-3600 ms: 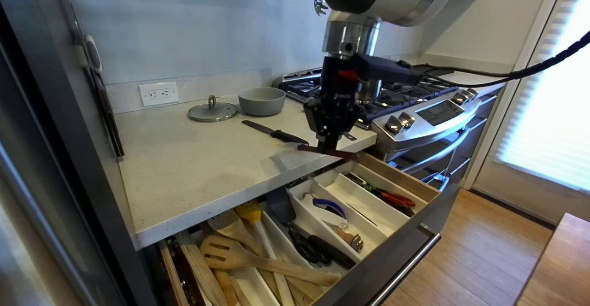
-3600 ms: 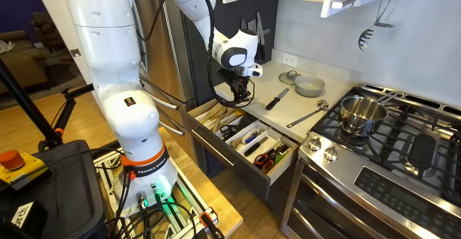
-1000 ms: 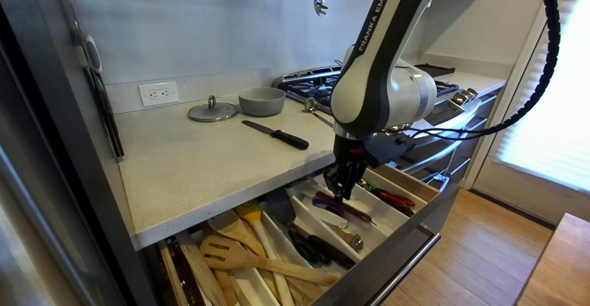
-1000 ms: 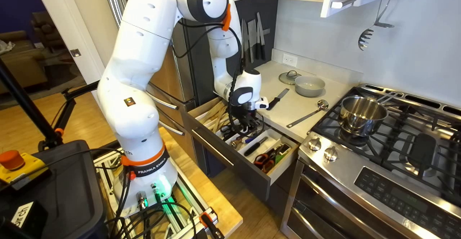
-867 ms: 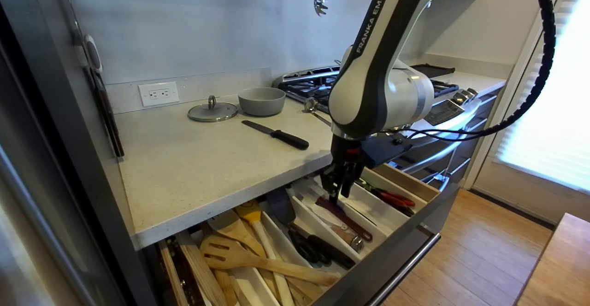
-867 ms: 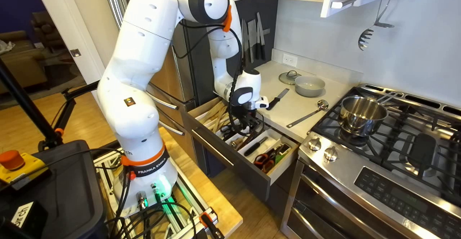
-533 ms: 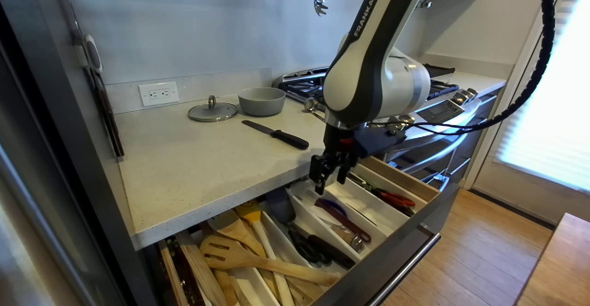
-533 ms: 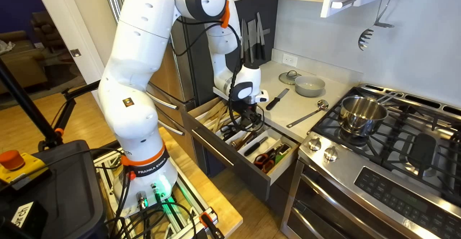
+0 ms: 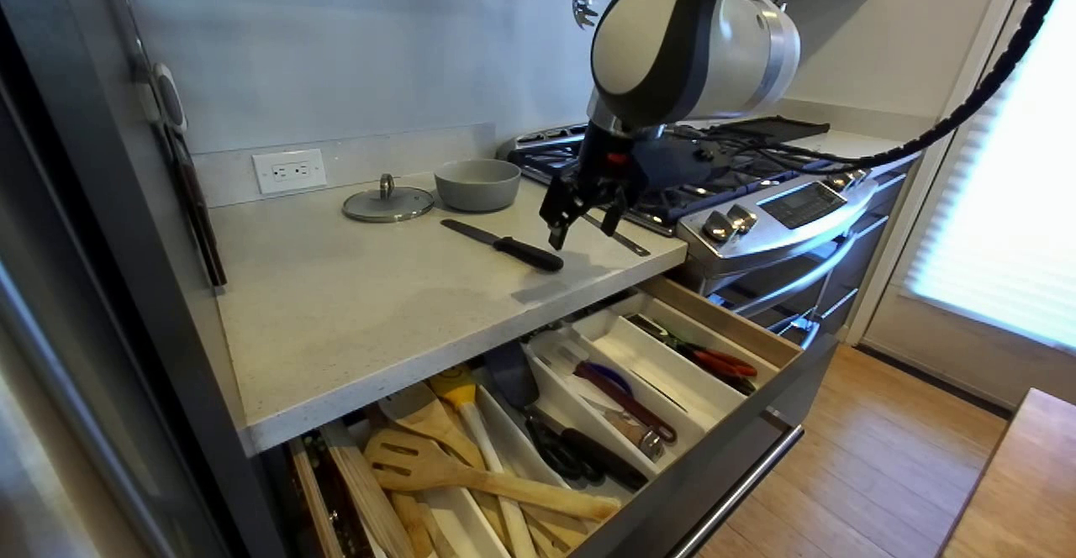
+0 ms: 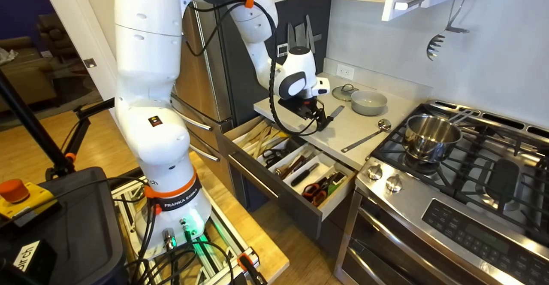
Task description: Remove all the utensils on the cabinet top and put each utensil in a different compartment of the drawer starting with the wooden ladle into the left most compartment then the black spatula into the second far left compartment and continue with the same sequence up to the black knife
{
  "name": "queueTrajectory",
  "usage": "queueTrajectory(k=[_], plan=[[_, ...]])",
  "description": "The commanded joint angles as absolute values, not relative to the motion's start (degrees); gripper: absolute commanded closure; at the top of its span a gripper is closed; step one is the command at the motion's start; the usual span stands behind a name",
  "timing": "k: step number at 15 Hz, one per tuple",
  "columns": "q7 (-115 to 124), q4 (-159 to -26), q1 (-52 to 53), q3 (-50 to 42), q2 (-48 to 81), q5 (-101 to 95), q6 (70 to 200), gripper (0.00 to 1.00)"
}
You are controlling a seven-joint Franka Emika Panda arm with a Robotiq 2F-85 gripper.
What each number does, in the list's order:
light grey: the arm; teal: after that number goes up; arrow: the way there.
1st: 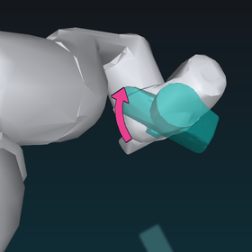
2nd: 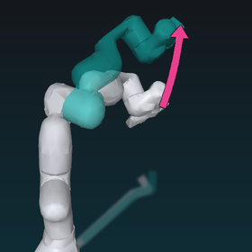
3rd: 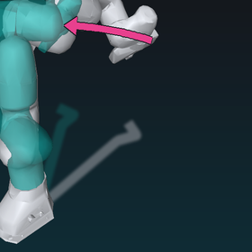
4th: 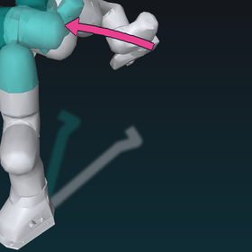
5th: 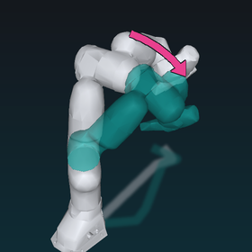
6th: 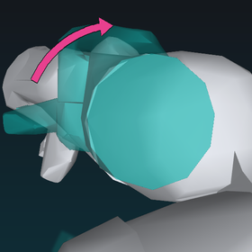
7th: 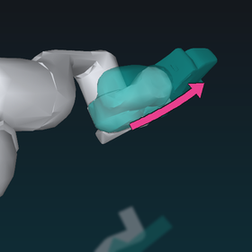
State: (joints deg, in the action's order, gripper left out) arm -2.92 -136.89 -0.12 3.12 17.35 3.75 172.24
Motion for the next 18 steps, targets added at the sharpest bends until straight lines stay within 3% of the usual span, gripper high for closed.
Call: queueTrajectory(k=[1,18], plan=[[1.7,-134.1,2.8,-1.5,18.1,0.8,174.1,0.0],[3.7,-108.6,6.7,-2.1,36.9,-1.1,159.7,0.0]])
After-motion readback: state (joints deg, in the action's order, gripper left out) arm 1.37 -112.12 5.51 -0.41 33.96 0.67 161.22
